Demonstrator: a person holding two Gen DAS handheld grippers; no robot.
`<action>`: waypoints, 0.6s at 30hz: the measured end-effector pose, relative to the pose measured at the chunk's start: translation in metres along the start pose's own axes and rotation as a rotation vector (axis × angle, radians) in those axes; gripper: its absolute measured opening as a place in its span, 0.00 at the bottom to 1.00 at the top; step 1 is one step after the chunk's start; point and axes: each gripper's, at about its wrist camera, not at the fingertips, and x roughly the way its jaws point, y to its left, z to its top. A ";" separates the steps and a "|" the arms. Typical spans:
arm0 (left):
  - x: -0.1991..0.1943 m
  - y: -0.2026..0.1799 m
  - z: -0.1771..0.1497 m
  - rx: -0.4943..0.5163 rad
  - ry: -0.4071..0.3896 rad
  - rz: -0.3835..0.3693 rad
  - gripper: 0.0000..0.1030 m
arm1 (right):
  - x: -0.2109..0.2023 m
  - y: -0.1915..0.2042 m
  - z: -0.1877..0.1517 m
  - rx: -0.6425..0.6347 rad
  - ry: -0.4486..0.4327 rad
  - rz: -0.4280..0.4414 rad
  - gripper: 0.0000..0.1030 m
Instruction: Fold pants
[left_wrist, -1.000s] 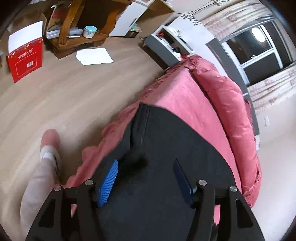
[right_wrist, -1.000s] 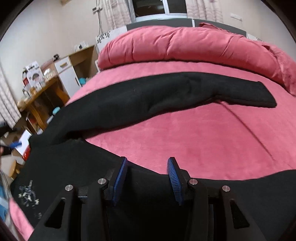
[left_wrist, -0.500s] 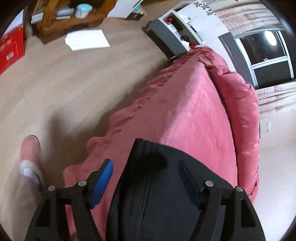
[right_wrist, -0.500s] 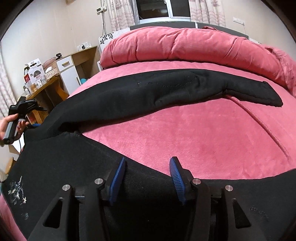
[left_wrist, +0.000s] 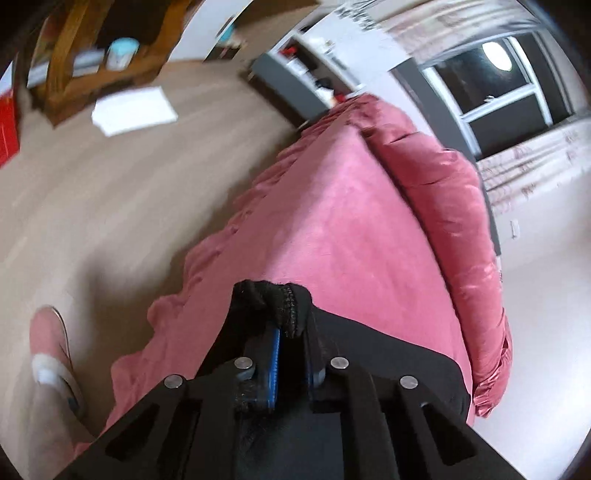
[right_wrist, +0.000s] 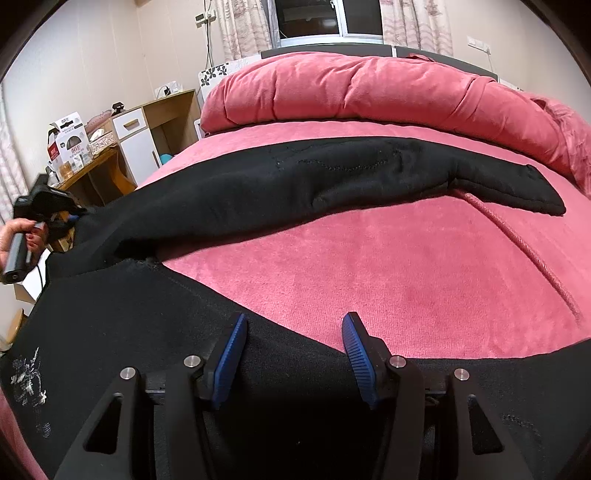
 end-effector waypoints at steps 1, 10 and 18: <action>-0.009 -0.005 -0.003 0.016 -0.011 -0.006 0.09 | 0.000 0.000 0.000 0.000 0.000 0.000 0.53; -0.135 -0.066 -0.101 0.312 -0.197 -0.137 0.08 | 0.001 0.000 -0.001 -0.006 0.001 -0.008 0.53; -0.174 -0.042 -0.207 0.287 -0.215 -0.121 0.08 | 0.002 0.002 0.012 -0.006 0.082 -0.023 0.54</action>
